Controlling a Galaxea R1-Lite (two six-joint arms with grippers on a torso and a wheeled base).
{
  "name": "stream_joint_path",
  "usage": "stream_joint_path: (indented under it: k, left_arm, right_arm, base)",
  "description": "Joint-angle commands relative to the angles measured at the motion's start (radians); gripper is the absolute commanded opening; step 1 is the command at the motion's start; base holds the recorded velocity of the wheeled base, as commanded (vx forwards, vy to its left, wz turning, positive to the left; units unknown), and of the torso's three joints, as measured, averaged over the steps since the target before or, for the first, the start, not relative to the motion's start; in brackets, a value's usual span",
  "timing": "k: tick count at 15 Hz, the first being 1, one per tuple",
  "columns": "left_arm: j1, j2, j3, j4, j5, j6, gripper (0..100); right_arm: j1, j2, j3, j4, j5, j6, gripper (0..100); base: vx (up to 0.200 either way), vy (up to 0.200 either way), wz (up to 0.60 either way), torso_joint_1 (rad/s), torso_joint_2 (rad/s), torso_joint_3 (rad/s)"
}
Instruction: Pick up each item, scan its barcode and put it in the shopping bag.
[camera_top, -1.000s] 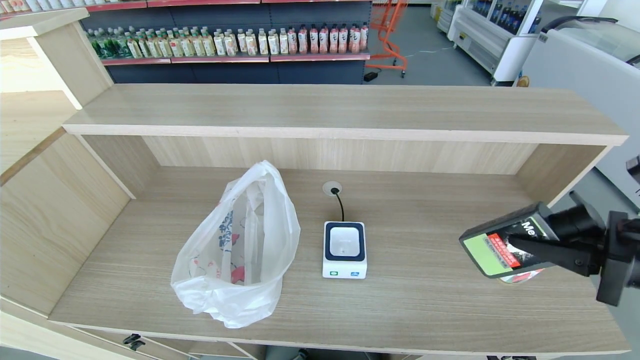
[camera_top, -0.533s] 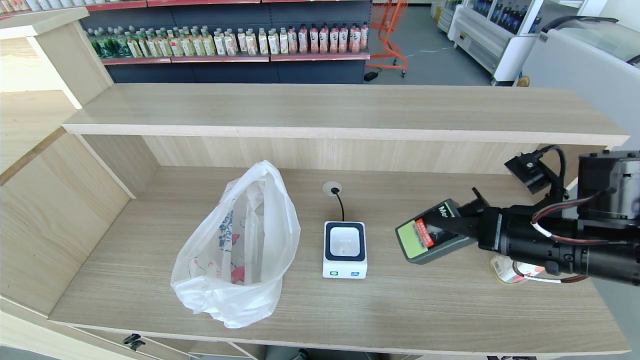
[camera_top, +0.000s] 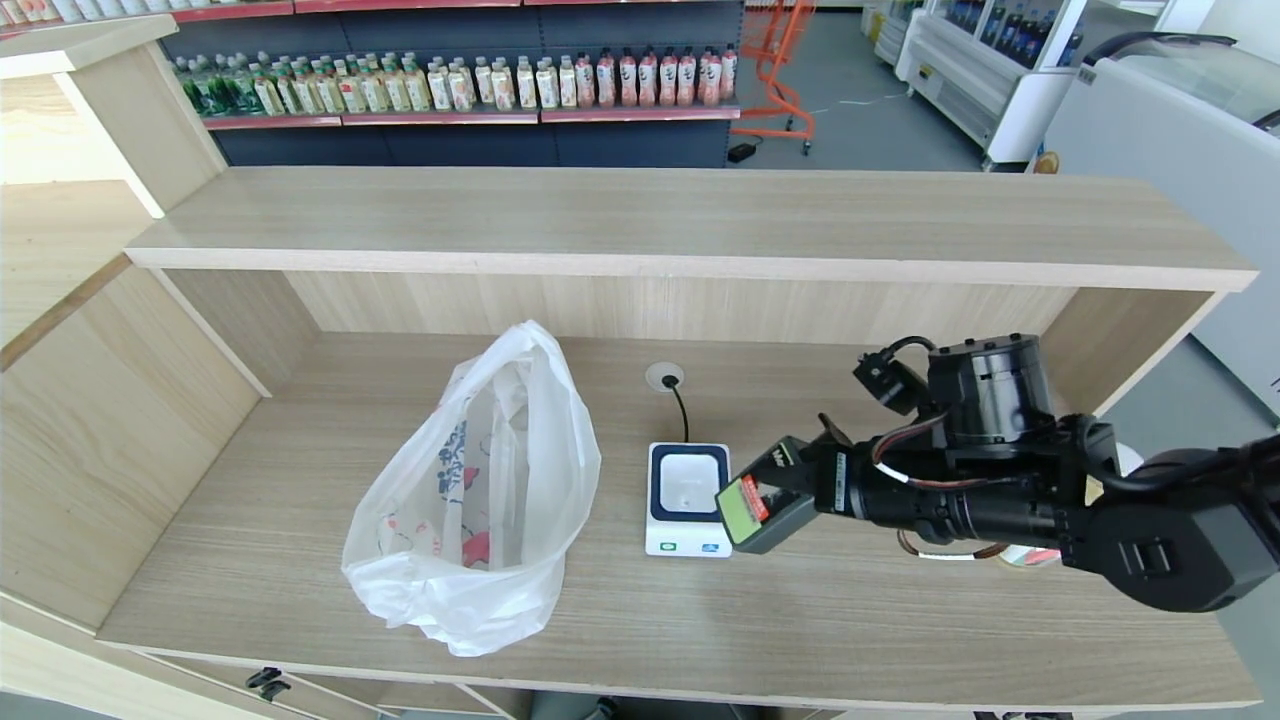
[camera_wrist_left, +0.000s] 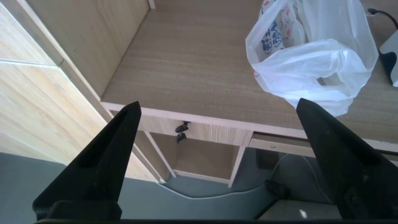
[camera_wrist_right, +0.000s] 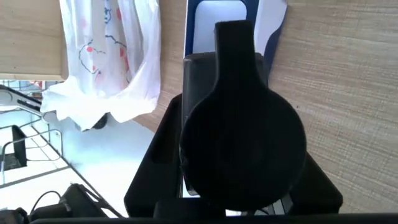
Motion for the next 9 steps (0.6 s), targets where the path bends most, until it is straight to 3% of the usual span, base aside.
stream_joint_path:
  k: [1,9]
  left_arm:
    - [0.000,0.001,0.000,0.000,0.001,0.000,100]
    - [0.000,0.001,0.000,0.000,0.001,0.000,100]
  right_arm:
    - [0.018,0.063,-0.026,-0.004,-0.002,0.000,0]
    - [0.029,0.174,-0.126,-0.004,-0.031,-0.051,0]
  base:
    - [0.000,0.000,0.00,0.000,0.00,0.000]
    - [0.000,0.000,0.00,0.000,0.00,0.000]
